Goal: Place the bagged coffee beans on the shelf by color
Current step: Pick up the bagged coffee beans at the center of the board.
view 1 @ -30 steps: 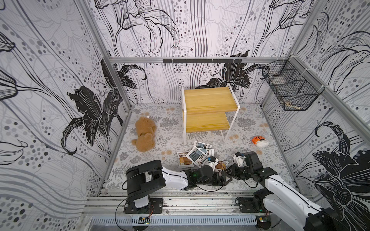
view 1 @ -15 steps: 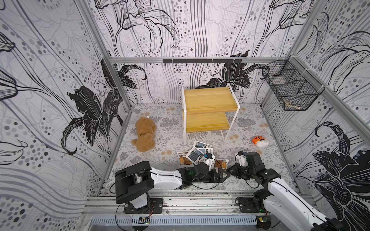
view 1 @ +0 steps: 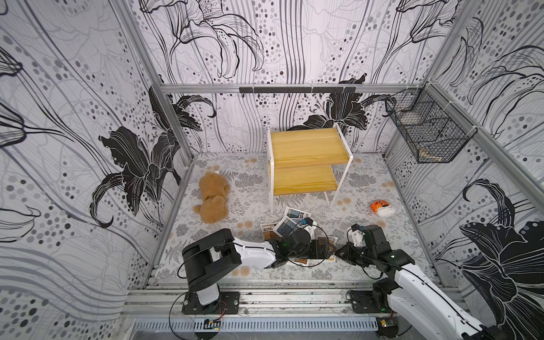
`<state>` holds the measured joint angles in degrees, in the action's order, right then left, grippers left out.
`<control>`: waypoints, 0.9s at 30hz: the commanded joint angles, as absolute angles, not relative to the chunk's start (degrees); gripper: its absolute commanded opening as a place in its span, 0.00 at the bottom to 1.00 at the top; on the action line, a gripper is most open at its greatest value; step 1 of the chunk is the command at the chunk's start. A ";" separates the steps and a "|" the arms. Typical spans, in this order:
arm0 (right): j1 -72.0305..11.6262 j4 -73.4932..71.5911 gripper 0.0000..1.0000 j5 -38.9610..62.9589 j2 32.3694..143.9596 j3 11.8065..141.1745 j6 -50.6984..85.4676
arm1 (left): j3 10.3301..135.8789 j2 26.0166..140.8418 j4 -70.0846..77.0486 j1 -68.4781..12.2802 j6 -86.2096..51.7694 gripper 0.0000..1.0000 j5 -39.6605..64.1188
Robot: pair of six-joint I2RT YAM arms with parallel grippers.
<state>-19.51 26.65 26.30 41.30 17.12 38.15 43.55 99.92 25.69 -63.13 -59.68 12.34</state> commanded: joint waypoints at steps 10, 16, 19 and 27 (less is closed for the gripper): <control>-19.86 26.83 0.00 24.96 42.98 14.95 36.65 | 42.72 102.02 25.75 -62.58 -57.66 0.98 13.14; -19.86 26.58 0.26 24.44 41.84 14.77 37.35 | 42.71 102.57 26.02 -62.62 -57.81 0.98 13.21; -19.91 26.24 0.45 24.43 41.42 14.42 37.40 | 42.89 102.70 26.02 -62.67 -58.13 0.98 13.19; -19.86 23.80 0.66 25.25 43.31 13.91 37.08 | 43.22 104.07 26.98 -62.67 -58.62 0.98 13.50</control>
